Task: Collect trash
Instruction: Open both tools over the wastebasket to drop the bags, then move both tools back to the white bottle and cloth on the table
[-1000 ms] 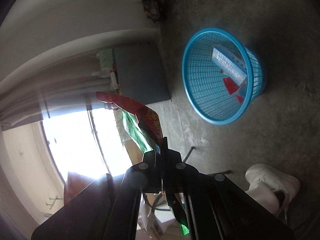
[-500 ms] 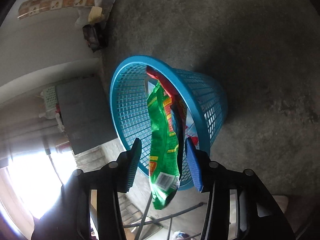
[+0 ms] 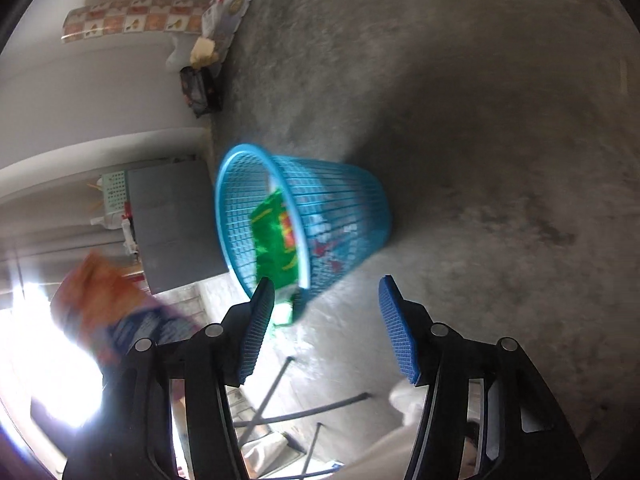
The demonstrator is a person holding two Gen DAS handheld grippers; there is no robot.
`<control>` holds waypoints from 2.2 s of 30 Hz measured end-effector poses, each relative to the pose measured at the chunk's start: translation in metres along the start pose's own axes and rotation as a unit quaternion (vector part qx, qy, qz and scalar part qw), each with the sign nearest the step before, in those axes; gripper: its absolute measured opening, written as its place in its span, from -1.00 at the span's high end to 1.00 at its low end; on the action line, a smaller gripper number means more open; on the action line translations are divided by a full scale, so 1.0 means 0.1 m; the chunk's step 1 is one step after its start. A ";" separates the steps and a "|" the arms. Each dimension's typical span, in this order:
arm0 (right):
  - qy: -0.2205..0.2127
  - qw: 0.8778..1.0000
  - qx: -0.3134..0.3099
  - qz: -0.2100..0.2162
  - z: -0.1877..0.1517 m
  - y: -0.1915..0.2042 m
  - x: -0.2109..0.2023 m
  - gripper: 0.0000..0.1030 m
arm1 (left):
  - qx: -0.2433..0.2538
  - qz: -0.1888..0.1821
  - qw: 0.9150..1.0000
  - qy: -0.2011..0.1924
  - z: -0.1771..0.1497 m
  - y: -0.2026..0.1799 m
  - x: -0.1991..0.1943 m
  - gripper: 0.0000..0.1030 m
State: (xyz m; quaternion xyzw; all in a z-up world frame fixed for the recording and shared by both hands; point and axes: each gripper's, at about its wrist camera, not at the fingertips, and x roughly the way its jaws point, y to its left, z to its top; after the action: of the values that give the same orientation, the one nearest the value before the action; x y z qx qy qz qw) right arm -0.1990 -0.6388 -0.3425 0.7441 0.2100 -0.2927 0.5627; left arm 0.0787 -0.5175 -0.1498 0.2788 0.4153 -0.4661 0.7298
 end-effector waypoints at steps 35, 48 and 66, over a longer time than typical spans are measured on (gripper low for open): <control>-0.008 0.890 -0.439 -0.120 -1.85 1.56 -0.47 -0.63 | -0.242 0.065 0.957 -0.144 -1.80 1.41 -2.87 -0.85; 0.072 0.840 -0.531 -0.086 -2.63 1.91 -0.43 -0.63 | -0.331 0.153 0.911 -0.192 -3.08 2.02 -3.52 -0.89; 0.325 0.766 -0.550 0.071 -4.53 2.89 0.19 -0.63 | -0.474 0.210 0.825 -0.224 -4.31 2.92 -3.82 -0.89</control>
State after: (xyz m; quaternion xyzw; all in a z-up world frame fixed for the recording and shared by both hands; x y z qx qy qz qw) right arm 0.0910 -0.2848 -0.0600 0.3703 0.4520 0.1730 0.7929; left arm 0.1117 0.1161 -0.0290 -0.1335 0.3413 -0.0965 0.9254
